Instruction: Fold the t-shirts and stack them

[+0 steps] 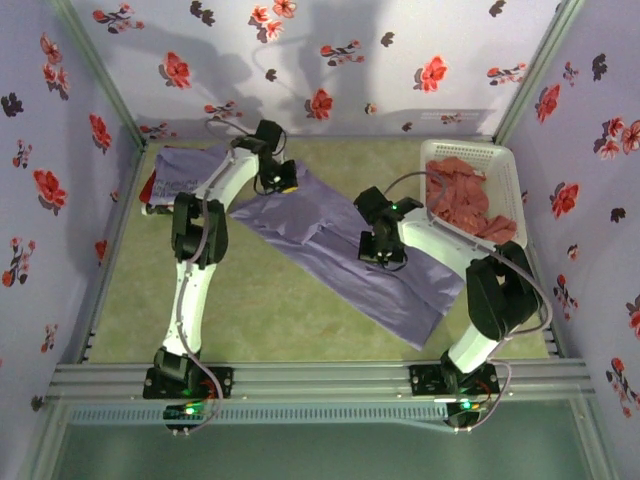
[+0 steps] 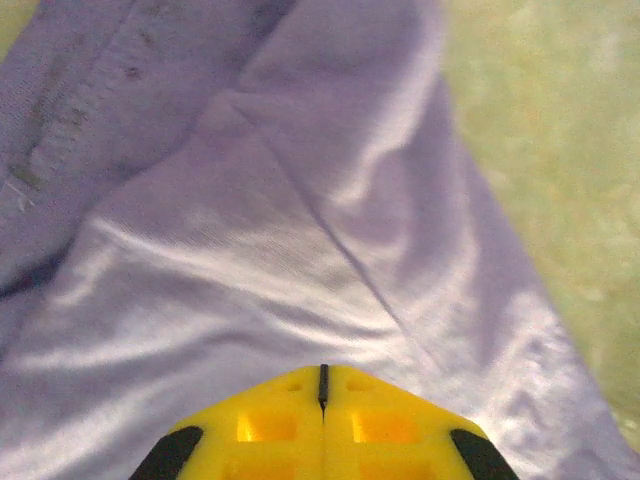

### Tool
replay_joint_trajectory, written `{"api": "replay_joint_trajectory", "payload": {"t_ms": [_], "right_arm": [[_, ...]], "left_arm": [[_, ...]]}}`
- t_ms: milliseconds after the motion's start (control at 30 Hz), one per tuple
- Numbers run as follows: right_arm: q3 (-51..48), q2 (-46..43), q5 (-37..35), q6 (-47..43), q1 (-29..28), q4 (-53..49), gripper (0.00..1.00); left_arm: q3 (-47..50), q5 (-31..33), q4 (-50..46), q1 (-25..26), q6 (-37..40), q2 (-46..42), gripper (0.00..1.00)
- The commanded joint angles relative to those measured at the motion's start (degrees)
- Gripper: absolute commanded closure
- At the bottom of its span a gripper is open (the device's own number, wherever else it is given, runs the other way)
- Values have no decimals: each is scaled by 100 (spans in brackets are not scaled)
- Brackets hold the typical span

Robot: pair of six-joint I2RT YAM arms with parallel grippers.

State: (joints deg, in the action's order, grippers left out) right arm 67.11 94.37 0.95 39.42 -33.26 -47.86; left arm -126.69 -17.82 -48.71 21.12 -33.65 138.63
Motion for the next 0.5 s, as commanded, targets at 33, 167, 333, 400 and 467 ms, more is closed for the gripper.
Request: {"api": "replay_joint_trajectory", "payload": {"t_ms": [33,167,333,400,467], "right_arm": [[-421,-99,435,195,-31,91,97],[-871,-222,691,514,-116,417,97],[-1191,-164,887,583,-283,613,97],[-1168,37,945,503,-373,632,97],[-1073,239,1006,453,-511,631,97]], "left_arm": [[1017,-133,134,95,-206,-973,100],[2713,-120,900,104,-490,-1726,100],[3643,-74,1067,72,-393,-2248,100],[3628,89,732,43,-180,-2406,100],[3642,164,586,-30,-62,-2590,100]]}}
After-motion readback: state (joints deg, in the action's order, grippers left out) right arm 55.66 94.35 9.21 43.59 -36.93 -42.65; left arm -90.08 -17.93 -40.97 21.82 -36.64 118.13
